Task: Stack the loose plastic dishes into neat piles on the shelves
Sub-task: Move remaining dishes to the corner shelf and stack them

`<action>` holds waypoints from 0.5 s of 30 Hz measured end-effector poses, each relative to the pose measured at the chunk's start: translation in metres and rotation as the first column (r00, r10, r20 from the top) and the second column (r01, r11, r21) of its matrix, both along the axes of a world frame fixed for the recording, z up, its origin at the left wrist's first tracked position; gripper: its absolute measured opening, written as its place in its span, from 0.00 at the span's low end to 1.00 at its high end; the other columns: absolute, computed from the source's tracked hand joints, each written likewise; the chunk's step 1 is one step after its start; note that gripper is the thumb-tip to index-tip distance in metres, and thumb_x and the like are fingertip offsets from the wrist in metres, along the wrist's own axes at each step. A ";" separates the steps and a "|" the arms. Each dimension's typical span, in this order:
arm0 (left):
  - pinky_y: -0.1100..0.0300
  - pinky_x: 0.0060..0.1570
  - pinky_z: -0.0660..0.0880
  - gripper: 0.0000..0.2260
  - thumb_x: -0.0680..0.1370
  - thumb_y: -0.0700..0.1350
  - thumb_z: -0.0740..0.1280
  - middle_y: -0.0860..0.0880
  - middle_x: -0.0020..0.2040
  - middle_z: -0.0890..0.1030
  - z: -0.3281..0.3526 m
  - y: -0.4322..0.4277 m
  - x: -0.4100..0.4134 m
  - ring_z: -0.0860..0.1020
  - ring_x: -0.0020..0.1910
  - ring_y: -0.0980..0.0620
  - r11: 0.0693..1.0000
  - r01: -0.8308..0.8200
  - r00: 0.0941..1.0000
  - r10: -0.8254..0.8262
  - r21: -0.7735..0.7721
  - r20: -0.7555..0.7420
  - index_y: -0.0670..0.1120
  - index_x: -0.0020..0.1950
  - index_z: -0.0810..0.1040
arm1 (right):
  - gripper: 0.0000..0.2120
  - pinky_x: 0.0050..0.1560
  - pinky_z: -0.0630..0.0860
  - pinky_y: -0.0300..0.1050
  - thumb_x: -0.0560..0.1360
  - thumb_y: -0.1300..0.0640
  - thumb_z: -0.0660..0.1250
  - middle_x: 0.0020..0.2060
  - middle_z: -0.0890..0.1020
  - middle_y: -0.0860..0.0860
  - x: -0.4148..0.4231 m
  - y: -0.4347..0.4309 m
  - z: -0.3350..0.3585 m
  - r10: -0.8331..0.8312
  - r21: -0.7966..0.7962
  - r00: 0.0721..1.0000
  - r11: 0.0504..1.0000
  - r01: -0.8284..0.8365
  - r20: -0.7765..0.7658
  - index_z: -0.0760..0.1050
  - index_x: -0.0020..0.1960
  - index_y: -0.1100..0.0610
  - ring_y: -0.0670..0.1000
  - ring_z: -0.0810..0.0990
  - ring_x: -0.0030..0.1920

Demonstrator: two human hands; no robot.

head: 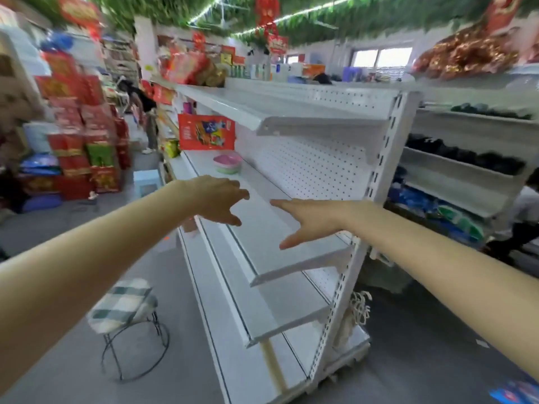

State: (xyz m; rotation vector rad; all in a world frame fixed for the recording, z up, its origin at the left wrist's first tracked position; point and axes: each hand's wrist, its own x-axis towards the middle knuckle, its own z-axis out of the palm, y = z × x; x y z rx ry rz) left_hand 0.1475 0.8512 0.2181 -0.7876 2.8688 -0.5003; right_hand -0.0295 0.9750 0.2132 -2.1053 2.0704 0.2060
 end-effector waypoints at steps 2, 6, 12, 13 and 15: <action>0.52 0.57 0.72 0.29 0.75 0.61 0.62 0.48 0.66 0.70 0.004 -0.045 0.027 0.72 0.63 0.46 0.998 -0.061 0.998 0.061 -0.002 -0.023 0.52 0.73 0.61 | 0.47 0.73 0.59 0.53 0.70 0.35 0.66 0.76 0.55 0.50 0.015 -0.060 0.003 0.031 -0.006 0.999 0.999 -0.031 -0.009 0.41 0.76 0.46 0.53 0.58 0.74; 0.48 0.62 0.71 0.30 0.75 0.60 0.63 0.47 0.68 0.69 -0.014 -0.132 0.089 0.70 0.66 0.45 0.987 -0.153 0.988 0.152 0.051 0.013 0.51 0.74 0.61 | 0.45 0.72 0.59 0.54 0.71 0.36 0.65 0.76 0.55 0.53 0.063 -0.165 -0.012 0.114 0.023 0.993 0.993 -0.113 -0.033 0.41 0.77 0.47 0.55 0.58 0.74; 0.50 0.52 0.75 0.27 0.76 0.57 0.62 0.47 0.61 0.72 -0.031 -0.286 0.163 0.74 0.59 0.46 0.978 -0.208 0.977 0.208 -0.012 -0.038 0.52 0.73 0.61 | 0.44 0.70 0.59 0.49 0.72 0.38 0.65 0.75 0.56 0.54 0.109 -0.330 -0.030 0.092 -0.028 0.995 0.995 -0.093 -0.035 0.44 0.77 0.51 0.55 0.59 0.74; 0.50 0.52 0.76 0.27 0.76 0.58 0.62 0.48 0.61 0.72 -0.034 -0.313 0.173 0.74 0.59 0.46 0.980 -0.200 0.979 0.199 0.000 -0.047 0.52 0.73 0.61 | 0.44 0.70 0.60 0.50 0.72 0.38 0.65 0.75 0.57 0.55 0.115 -0.354 -0.032 0.068 -0.039 0.997 0.997 -0.069 -0.024 0.44 0.77 0.51 0.55 0.59 0.74; 0.50 0.54 0.75 0.26 0.76 0.58 0.62 0.49 0.60 0.72 -0.042 -0.363 0.189 0.74 0.59 0.47 0.987 -0.159 0.987 0.159 0.008 -0.018 0.53 0.72 0.62 | 0.43 0.71 0.61 0.51 0.73 0.38 0.64 0.75 0.57 0.55 0.126 -0.397 -0.041 0.016 -0.025 1.000 1.000 -0.016 -0.001 0.45 0.77 0.50 0.56 0.60 0.73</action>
